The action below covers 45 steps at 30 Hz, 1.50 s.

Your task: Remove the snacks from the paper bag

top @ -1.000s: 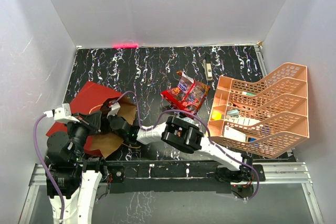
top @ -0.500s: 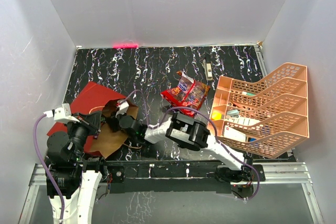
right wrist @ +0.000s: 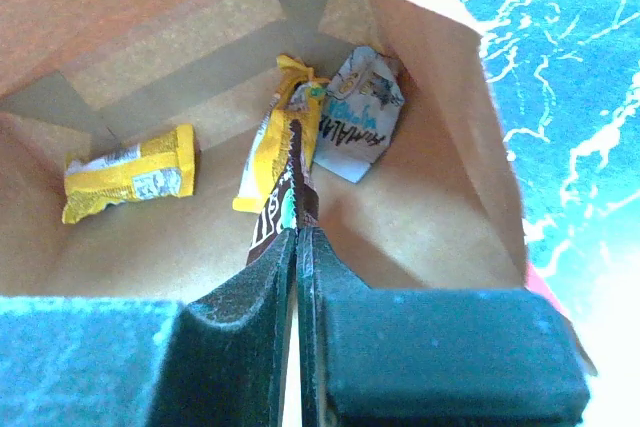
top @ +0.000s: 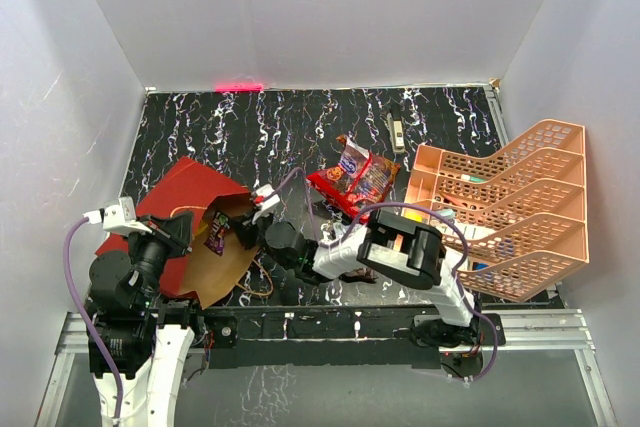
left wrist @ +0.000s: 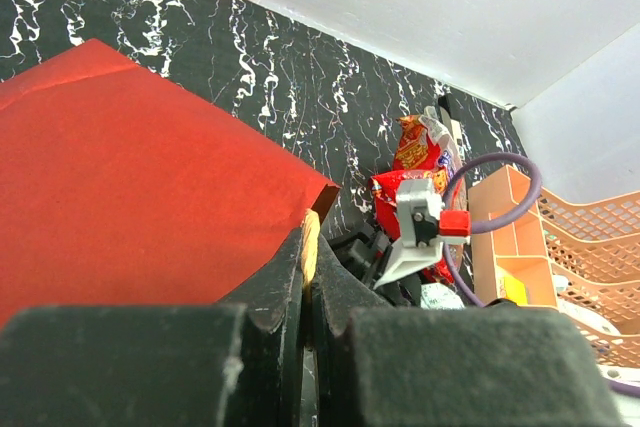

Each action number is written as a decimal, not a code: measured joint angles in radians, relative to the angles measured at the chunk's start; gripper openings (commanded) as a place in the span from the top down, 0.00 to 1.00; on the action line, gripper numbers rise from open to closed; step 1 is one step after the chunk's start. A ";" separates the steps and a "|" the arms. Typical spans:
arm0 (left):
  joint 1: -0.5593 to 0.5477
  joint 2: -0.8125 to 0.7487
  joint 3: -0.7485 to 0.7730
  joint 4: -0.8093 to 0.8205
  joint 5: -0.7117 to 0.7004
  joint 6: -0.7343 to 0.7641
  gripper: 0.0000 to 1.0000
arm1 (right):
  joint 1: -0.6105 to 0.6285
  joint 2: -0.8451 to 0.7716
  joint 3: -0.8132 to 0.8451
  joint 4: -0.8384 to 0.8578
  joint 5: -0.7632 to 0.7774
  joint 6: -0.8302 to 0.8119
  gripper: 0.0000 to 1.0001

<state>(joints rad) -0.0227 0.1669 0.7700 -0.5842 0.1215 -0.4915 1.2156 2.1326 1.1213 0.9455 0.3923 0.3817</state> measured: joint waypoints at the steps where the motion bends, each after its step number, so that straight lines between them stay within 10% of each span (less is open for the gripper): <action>1: 0.000 0.000 0.000 0.000 0.000 0.000 1.00 | 0.000 -0.016 -0.023 0.003 0.000 -0.006 0.93; 12: 0.000 0.000 0.000 0.000 -0.003 -0.003 1.00 | 0.000 -0.281 -0.166 -0.084 -0.083 -0.014 0.93; 29: 0.001 -0.004 -0.003 0.001 -0.013 -0.007 1.00 | 0.000 -0.950 -0.486 -0.662 -0.255 0.139 0.93; 45: 0.002 -0.022 -0.007 0.007 -0.002 -0.003 1.00 | -0.201 -0.928 -0.539 -0.948 -0.270 0.261 0.93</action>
<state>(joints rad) -0.0212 0.1448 0.7631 -0.5770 0.1200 -0.4942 1.0142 1.2049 0.5823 -0.0021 0.1219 0.6430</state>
